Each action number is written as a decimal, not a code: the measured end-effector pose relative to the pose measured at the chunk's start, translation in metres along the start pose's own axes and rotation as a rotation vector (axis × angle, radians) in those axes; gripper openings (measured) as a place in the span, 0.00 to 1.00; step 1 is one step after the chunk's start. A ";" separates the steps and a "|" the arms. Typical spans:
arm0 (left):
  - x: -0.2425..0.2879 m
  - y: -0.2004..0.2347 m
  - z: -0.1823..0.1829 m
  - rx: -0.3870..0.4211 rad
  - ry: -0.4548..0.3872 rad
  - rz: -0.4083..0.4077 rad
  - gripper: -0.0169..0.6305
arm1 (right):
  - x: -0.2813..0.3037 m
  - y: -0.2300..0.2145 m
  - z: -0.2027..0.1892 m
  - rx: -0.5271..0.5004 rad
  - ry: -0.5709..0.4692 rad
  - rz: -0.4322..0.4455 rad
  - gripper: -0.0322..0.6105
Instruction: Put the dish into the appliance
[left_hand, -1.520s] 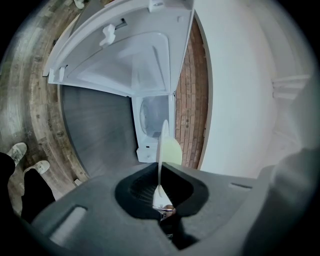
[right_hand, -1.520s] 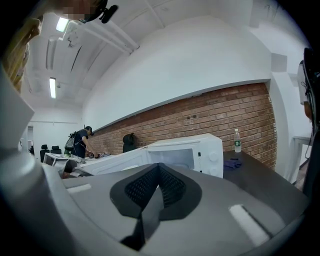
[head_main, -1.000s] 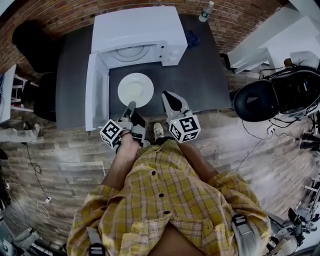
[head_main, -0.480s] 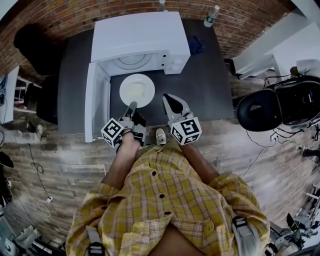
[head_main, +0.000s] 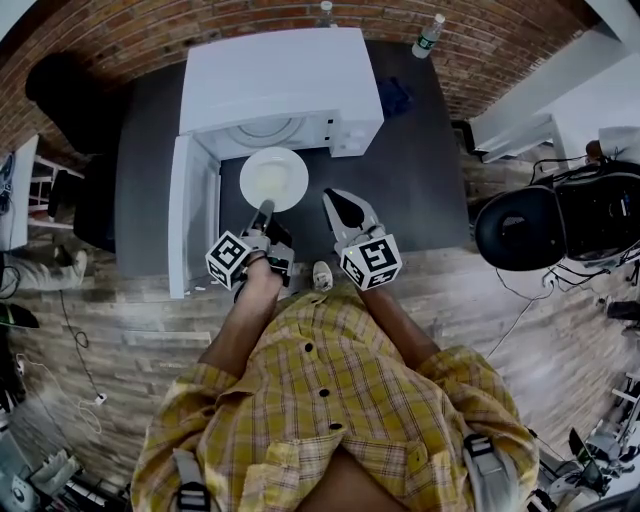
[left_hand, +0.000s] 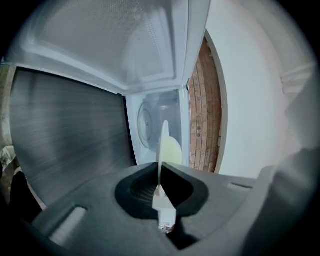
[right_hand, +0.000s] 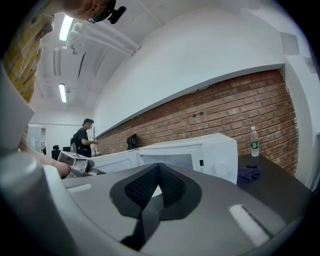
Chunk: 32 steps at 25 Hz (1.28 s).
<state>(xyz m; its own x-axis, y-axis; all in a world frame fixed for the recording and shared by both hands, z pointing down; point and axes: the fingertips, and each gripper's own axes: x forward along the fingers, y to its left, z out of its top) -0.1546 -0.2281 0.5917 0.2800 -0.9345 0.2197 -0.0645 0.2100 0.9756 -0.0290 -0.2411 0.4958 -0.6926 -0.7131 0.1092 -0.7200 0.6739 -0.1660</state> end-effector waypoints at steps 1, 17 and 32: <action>0.003 0.002 0.002 0.003 -0.008 0.001 0.04 | 0.001 -0.001 0.001 -0.001 0.000 0.000 0.05; 0.059 0.035 0.033 -0.029 -0.114 0.022 0.04 | 0.006 -0.027 0.002 -0.005 0.003 -0.028 0.06; 0.111 0.053 0.053 -0.063 -0.162 0.007 0.04 | 0.011 -0.036 -0.004 -0.006 0.025 -0.028 0.06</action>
<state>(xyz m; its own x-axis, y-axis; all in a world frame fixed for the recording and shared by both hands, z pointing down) -0.1778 -0.3362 0.6678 0.1215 -0.9659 0.2287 -0.0044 0.2299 0.9732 -0.0107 -0.2721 0.5065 -0.6733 -0.7264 0.1380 -0.7390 0.6552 -0.1568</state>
